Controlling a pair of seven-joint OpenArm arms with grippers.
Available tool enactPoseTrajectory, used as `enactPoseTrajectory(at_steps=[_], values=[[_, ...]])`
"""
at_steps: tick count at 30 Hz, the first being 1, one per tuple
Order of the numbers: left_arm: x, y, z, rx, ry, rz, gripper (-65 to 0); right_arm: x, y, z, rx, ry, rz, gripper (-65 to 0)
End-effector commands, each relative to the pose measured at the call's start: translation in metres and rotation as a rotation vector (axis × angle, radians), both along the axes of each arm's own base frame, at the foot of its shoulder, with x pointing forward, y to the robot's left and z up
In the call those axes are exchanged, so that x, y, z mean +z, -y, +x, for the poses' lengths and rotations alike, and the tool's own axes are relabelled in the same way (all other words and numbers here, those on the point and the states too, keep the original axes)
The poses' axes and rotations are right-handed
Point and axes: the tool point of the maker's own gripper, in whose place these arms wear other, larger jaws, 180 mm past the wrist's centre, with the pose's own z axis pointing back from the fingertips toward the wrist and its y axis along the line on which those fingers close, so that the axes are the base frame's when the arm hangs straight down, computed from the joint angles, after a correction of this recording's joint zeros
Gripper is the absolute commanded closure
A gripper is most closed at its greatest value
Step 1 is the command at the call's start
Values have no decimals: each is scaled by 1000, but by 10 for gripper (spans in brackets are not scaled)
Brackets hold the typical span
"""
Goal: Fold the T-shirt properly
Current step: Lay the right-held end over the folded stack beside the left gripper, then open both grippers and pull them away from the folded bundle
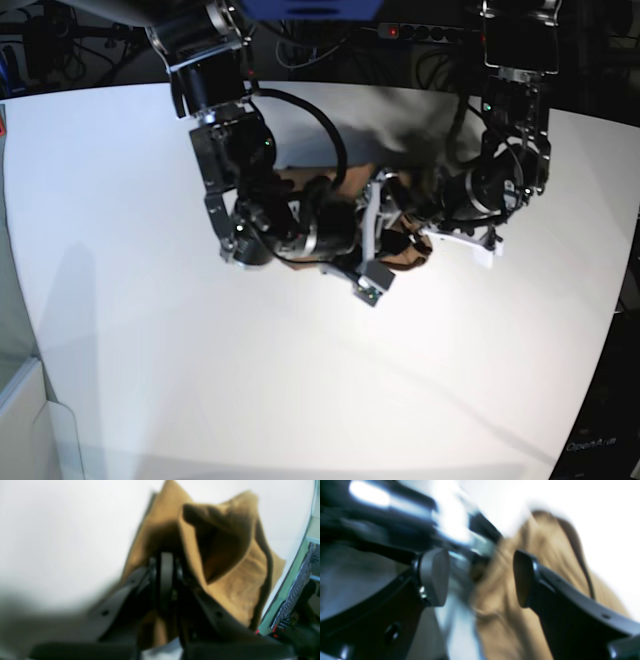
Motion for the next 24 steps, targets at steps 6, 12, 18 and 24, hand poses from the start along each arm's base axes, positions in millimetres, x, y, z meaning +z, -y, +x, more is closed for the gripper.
enactPoseTrajectory(at_steps=[6, 12, 18, 24], values=[[35, 3, 11, -23, 112, 3, -20, 31, 17, 14, -40, 85, 83, -370], [57, -5, 10, -1, 170, -18, -20, 20, 50, 28, -100, 97, 40, -128], [83, -21, 7, 22, 180, -174, -20, 8, 72, 29, -103, 99, -27, -10], [95, -24, 0, -26, 153, -244, -20, 0, 88, 30, -108, 100, -72, -9]])
